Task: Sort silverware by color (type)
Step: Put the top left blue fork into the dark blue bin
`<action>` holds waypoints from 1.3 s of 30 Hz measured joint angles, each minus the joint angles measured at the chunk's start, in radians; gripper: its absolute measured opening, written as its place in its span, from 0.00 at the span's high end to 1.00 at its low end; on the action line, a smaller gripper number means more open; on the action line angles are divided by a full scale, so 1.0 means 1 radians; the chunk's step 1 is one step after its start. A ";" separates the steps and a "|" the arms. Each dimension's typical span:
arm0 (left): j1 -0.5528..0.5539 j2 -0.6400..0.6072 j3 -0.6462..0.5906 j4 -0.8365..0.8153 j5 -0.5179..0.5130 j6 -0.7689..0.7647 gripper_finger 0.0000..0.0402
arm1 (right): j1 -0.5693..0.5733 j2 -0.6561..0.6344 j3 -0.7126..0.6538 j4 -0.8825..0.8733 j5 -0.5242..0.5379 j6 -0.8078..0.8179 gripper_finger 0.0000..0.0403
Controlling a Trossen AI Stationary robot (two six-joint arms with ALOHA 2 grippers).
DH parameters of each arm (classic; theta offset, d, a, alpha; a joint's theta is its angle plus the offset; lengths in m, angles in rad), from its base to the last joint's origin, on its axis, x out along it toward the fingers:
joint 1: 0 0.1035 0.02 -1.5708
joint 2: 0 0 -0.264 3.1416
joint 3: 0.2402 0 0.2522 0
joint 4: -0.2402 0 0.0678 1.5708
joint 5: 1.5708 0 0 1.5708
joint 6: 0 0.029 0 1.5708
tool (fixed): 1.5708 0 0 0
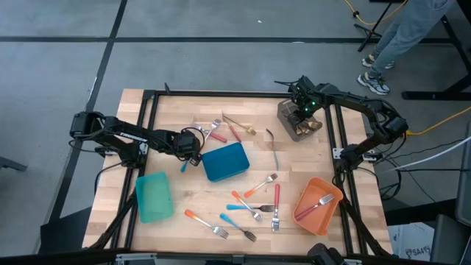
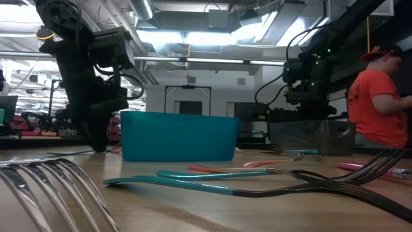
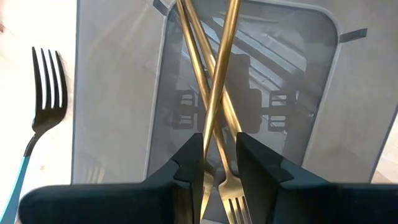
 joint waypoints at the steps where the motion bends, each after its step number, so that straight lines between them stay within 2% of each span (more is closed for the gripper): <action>1: 0.000 0.002 0.000 0.000 0.000 0.000 0.86 | 0.000 0.000 0.000 -0.001 0.000 0.000 0.79; 17: 0.000 0.004 0.000 -0.001 0.002 0.000 0.86 | 0.000 0.000 0.000 0.000 0.000 0.000 0.79; 26: 0.001 0.005 -0.002 -0.001 0.001 -0.003 0.98 | 0.000 0.000 0.000 0.000 0.000 0.000 0.79; 39: 0.002 -0.001 -0.002 -0.001 -0.002 -0.003 0.99 | 0.000 0.000 0.000 -0.002 0.002 0.000 0.79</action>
